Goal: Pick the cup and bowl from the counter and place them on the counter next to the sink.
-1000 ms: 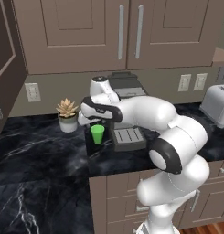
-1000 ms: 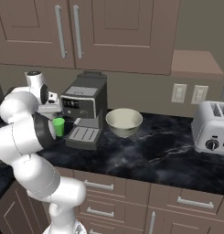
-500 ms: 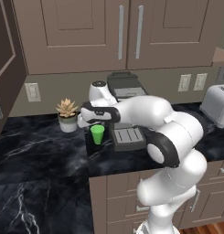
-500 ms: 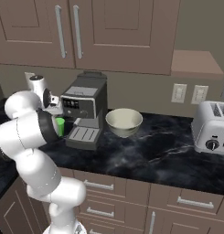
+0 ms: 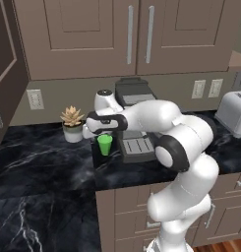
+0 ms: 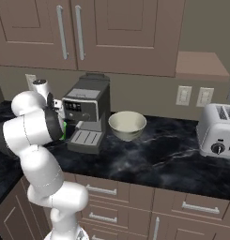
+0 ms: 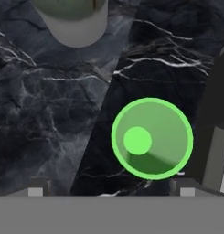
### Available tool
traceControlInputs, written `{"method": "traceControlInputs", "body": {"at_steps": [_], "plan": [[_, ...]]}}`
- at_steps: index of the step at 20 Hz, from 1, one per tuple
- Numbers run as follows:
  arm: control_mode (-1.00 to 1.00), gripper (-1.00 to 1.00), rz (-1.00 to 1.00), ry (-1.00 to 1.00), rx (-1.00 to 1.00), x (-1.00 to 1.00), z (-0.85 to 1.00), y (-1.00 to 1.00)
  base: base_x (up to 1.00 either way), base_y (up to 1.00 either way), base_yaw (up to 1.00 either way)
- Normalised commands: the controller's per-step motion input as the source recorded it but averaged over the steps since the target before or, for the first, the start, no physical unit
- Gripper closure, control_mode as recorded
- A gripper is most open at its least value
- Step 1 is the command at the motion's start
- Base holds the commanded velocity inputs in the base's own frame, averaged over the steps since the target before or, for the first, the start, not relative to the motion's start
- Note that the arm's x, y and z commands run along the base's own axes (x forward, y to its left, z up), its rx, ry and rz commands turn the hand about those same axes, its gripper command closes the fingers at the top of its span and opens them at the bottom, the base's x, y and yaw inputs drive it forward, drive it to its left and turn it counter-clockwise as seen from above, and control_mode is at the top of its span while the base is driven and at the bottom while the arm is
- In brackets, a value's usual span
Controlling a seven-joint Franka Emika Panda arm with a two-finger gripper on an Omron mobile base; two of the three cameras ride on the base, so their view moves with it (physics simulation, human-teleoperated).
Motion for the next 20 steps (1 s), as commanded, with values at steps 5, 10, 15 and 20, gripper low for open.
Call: {"method": "traceControlInputs", "body": {"at_steps": [5,10,15,20], "plan": [[-1.00,-1.00,0.00,0.04,0.00,0.00,-0.03,0.15,0.00,0.00,0.00],[-1.00,-1.00,0.00,0.02,0.00,0.07,-0.21,0.02,0.00,0.00,0.00],[-1.00,-1.00,0.00,0.00,0.00,0.14,-0.25,0.00,0.00,0.00,0.00],[-1.00,-1.00,0.00,0.01,0.00,0.12,-0.19,0.00,0.00,0.00,0.00]]}}
